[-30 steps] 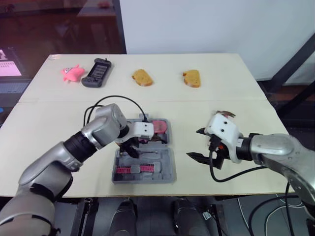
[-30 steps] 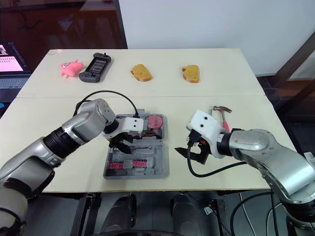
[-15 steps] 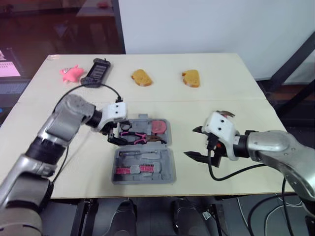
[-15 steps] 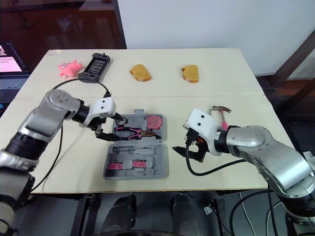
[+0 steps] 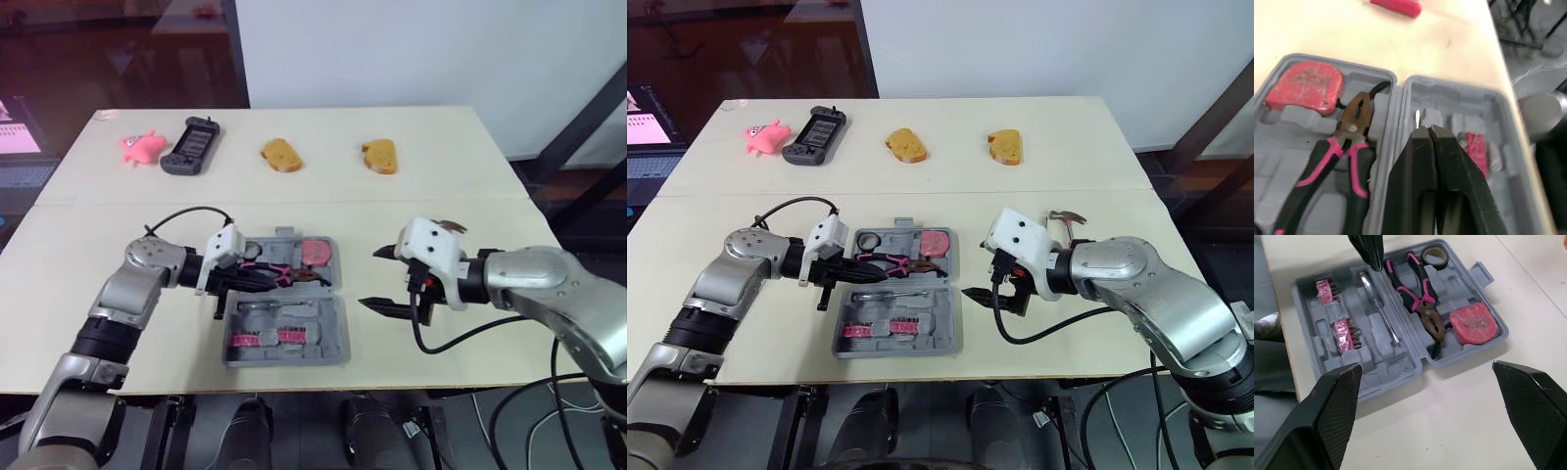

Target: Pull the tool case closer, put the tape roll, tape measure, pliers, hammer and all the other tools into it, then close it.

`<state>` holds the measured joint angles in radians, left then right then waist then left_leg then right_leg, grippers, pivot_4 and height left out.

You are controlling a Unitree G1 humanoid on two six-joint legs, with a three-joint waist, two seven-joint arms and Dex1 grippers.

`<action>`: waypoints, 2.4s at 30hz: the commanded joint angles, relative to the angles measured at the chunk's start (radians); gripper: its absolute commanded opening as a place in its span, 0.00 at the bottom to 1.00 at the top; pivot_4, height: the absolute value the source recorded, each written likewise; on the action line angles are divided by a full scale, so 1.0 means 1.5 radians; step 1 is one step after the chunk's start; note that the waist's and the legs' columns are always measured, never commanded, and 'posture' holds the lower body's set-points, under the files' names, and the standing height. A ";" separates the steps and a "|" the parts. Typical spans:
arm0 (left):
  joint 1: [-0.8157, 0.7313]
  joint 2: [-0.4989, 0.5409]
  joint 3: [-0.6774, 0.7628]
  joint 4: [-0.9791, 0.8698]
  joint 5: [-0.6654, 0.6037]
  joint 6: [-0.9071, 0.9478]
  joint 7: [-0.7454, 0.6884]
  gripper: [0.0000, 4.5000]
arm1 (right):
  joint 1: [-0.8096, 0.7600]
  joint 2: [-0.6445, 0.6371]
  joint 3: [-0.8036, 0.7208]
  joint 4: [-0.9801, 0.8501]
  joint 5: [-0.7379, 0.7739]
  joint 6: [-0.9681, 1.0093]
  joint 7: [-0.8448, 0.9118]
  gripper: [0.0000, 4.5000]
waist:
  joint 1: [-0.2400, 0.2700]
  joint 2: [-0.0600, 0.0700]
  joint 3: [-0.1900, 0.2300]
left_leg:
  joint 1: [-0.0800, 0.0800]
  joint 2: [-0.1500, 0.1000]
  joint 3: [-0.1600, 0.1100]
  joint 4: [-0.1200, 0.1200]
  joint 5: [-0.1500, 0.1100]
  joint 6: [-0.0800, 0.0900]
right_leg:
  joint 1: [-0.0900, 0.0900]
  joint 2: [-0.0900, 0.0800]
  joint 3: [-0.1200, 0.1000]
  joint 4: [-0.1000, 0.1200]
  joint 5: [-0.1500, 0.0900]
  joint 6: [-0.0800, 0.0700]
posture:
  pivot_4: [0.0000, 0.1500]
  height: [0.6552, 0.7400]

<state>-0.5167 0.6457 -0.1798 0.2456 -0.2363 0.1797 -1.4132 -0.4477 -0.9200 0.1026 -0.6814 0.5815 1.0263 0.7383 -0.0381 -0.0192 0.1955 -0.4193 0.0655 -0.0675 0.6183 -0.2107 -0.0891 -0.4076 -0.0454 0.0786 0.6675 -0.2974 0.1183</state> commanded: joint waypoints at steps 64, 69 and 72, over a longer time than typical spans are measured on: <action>0.268 0.207 0.439 -0.029 -0.126 -0.044 0.197 0.99 | 0.470 0.078 -0.445 0.218 0.024 -0.274 0.086 1.00 | 0.008 -0.001 -0.001 | 0.008 0.000 0.002 -0.003 0.000 0.000 | 0.006 -0.001 0.001 -0.002 -0.002 -0.003 | 1.00 1.00; 0.116 0.250 0.304 -0.086 -0.170 0.079 0.078 0.99 | 0.461 0.081 -0.419 0.112 0.028 -0.216 0.023 1.00 | 0.013 0.000 -0.001 | 0.007 0.000 0.002 -0.003 0.000 -0.001 | 0.006 -0.001 0.002 -0.003 -0.001 -0.002 | 1.00 1.00; 0.019 0.239 0.213 -0.114 -0.176 0.138 0.026 0.99 | 0.441 0.100 -0.393 0.053 0.028 -0.178 -0.045 1.00 | 0.012 0.000 -0.001 | 0.008 0.000 0.002 -0.003 0.000 0.000 | 0.006 0.000 0.002 -0.002 -0.001 0.000 | 1.00 1.00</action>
<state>-0.4537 1.0000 0.1857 0.1153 -0.4760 0.3432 -1.3295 0.2266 -0.7791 -0.4928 -0.5369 0.6111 0.7340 0.7208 -0.0198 -0.0199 0.1943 -0.4082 0.0657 -0.0642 0.6134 -0.2110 -0.0898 -0.3982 -0.0453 0.0810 0.6643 -0.2982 0.1177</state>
